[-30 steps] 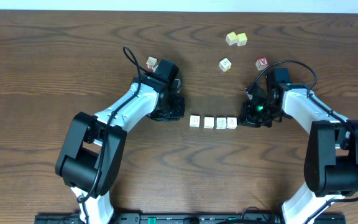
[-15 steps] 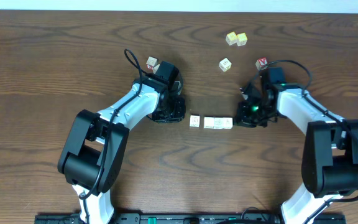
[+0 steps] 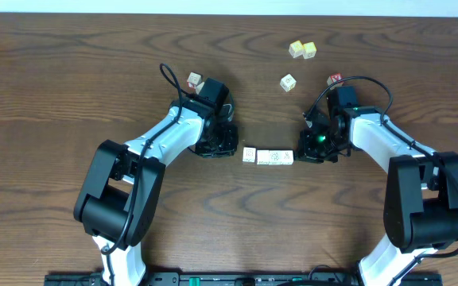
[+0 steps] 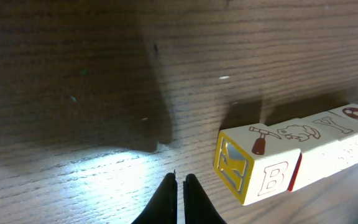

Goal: Lift 4 blocks

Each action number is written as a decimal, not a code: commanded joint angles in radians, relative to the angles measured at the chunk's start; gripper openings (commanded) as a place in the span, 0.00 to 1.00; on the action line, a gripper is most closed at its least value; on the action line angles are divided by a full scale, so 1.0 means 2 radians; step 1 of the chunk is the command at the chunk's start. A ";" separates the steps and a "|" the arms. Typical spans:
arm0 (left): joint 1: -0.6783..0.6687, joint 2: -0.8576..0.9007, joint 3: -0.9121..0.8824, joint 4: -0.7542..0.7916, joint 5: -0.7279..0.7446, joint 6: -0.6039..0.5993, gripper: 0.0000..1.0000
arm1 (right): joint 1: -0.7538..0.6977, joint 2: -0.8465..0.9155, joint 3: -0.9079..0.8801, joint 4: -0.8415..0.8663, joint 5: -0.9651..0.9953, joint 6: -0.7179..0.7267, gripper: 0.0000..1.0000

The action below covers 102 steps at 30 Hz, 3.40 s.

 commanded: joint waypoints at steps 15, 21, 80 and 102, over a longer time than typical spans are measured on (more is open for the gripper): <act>-0.017 0.015 -0.005 0.069 0.003 -0.007 0.07 | 0.003 0.005 -0.002 0.001 -0.008 0.008 0.01; -0.018 0.040 -0.005 0.066 0.005 -0.006 0.07 | 0.003 0.005 -0.002 0.001 -0.008 0.008 0.01; -0.002 0.034 -0.003 0.032 0.083 0.035 0.07 | 0.003 0.005 -0.002 0.001 -0.006 0.007 0.01; -0.001 -0.019 0.001 0.010 0.004 0.038 0.07 | 0.003 0.005 -0.002 0.001 -0.006 0.007 0.01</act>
